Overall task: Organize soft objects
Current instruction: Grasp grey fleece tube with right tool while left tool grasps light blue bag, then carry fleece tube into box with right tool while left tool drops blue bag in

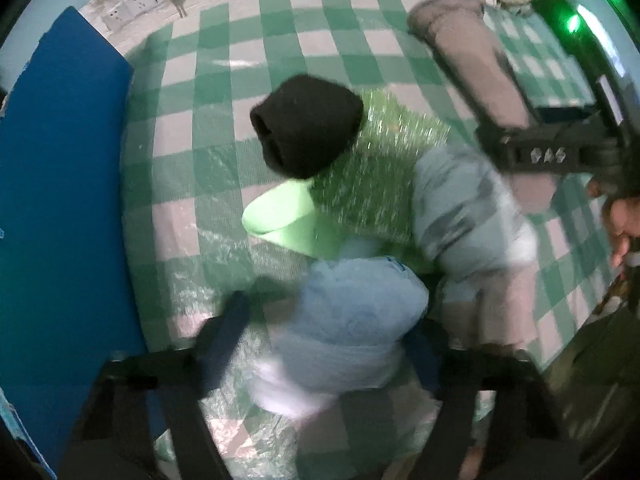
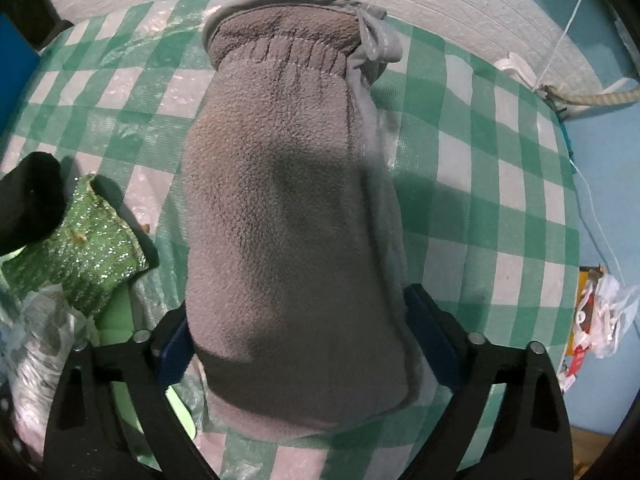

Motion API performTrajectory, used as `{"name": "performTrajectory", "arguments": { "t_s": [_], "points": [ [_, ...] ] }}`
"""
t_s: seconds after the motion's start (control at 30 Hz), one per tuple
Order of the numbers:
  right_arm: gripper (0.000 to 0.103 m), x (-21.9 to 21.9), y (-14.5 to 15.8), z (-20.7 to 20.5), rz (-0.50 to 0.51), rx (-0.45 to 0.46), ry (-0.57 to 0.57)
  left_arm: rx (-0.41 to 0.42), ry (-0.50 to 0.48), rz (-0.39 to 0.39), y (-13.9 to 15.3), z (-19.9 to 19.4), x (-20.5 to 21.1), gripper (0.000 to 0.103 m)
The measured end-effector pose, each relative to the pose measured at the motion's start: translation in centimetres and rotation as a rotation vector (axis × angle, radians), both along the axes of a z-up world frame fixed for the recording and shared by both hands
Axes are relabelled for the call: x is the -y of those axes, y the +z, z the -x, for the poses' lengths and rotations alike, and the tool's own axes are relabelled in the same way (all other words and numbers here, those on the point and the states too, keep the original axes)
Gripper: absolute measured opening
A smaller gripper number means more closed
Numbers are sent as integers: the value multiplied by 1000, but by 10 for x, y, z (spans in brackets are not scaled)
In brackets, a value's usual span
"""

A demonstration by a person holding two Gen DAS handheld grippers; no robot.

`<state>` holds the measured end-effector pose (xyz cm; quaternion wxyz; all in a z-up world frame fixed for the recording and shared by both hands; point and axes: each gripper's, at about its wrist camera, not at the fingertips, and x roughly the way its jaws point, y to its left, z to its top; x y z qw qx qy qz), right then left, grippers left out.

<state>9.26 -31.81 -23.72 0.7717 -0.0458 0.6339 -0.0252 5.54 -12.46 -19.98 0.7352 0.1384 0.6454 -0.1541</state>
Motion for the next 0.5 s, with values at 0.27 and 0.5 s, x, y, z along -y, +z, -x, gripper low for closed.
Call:
{"name": "performTrajectory", "arguments": {
  "t_s": [0.27, 0.5],
  "points": [
    [50, 3, 13, 5, 26, 19, 4, 33, -16, -73, -11, -9, 3, 55],
    [33, 2, 29, 13, -8, 46, -4, 91, 18, -81, 2, -5, -1, 54]
  ]
}}
